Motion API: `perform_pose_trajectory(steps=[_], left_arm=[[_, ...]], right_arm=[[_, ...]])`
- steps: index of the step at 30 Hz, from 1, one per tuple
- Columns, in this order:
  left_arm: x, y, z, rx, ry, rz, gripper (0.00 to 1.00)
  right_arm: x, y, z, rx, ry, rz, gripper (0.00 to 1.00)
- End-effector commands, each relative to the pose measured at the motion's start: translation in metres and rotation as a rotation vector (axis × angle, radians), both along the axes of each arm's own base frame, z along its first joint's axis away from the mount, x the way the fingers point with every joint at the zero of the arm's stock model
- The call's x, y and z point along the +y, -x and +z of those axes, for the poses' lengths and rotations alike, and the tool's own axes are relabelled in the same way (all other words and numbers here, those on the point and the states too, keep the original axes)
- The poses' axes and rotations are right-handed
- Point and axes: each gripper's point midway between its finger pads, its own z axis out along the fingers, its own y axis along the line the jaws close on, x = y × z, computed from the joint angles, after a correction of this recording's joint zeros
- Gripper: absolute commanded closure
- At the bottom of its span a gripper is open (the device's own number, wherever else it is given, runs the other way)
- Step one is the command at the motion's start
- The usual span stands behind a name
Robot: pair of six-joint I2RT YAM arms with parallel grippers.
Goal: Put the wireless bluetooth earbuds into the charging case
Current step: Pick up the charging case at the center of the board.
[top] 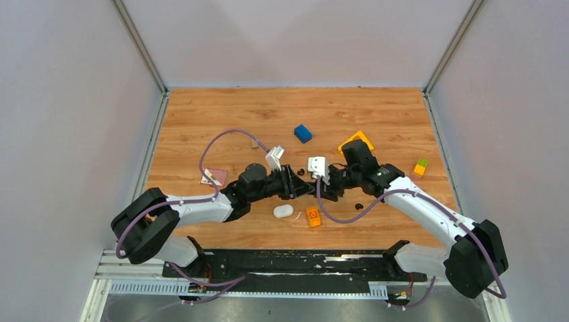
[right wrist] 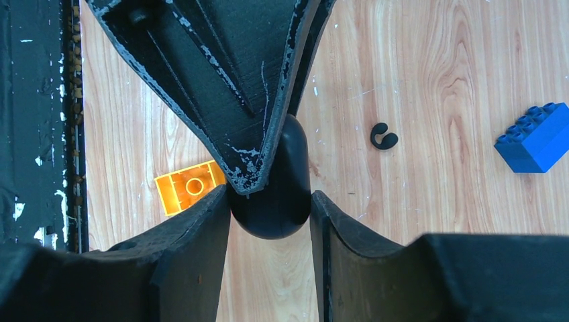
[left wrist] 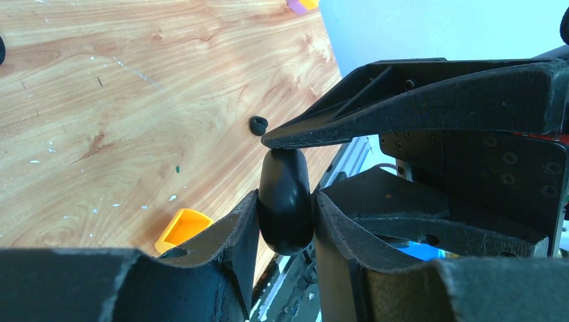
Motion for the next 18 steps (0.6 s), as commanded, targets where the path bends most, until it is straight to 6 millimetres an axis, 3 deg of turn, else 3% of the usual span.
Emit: perform_pose_trajectory(steps=[1,5,9,14,18], left_arm=[[-0.005,-0.001,0.014,-0.029,0.036,-0.019,0.59],[-0.004,0.000,0.011,-0.046,0.011,-0.031,0.70],[-0.005,0.004,0.012,-0.134,-0.025,-0.092,0.81],[-0.002,0.022,0.021,-0.354,-0.089,-0.257,0.82],[0.006,0.037,0.046,-0.572,-0.051,-0.320,0.81]], right_arm=[[0.008,0.001,0.013,-0.029,-0.053,0.019,0.64],[0.008,0.003,0.013,-0.021,-0.056,0.026,0.59],[0.011,0.022,0.015,0.081,-0.055,0.097,0.43],[0.010,0.049,0.046,0.305,-0.090,0.161,0.36],[0.003,0.063,0.075,0.422,-0.125,0.196,0.36]])
